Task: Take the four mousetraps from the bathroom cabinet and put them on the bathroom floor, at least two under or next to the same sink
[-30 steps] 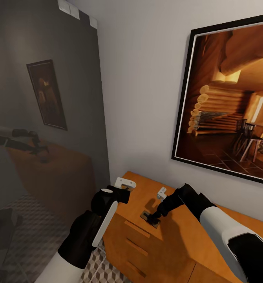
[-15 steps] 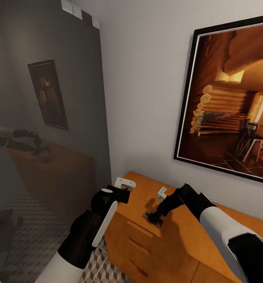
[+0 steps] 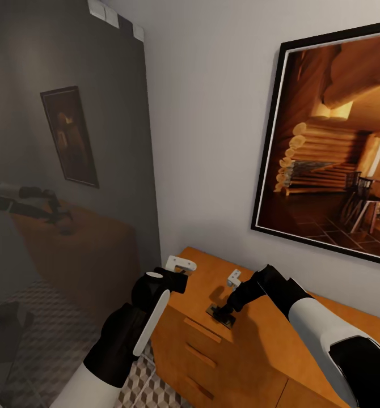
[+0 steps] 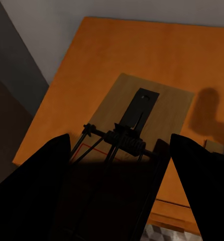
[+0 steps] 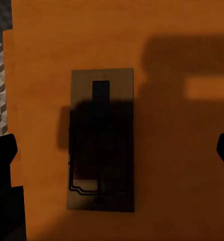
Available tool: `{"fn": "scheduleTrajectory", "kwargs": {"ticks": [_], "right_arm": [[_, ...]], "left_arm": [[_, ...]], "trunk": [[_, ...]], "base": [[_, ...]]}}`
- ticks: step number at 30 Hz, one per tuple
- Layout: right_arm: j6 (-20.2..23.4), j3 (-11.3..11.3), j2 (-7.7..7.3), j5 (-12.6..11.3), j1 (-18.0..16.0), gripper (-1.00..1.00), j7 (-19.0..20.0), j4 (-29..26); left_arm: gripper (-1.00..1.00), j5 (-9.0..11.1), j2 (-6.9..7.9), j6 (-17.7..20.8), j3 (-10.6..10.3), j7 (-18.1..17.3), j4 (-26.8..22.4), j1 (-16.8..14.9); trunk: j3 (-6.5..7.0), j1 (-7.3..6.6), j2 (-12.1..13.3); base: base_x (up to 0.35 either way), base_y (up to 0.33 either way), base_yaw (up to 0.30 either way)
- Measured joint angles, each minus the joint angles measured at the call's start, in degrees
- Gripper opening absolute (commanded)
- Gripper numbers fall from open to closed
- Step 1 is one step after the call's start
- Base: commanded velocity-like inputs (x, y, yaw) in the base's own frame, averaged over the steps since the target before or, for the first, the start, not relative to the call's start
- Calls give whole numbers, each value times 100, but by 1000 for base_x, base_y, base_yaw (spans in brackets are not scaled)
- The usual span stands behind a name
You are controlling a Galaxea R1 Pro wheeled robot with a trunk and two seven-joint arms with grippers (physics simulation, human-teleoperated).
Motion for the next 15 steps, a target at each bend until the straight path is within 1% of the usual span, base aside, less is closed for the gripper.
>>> {"fn": "scheduleTrajectory", "kwargs": {"ticks": [3,8,15], "right_arm": [[-1,0,0,0,0,100,-1,0],[-2,0,-1,-1,1,100,-2,-1],[-2,0,0,0,0,100,-8,0]], "left_arm": [[-100,0,0,0,0,1,0,0],[-100,0,-1,0,0,1,0,0],[-100,0,0,0,3,1,0,0]], "trunk": [[0,0,0],[0,0,0],[0,0,0]], "base": [[0,6,0],[0,110,0],[0,20,0]]}}
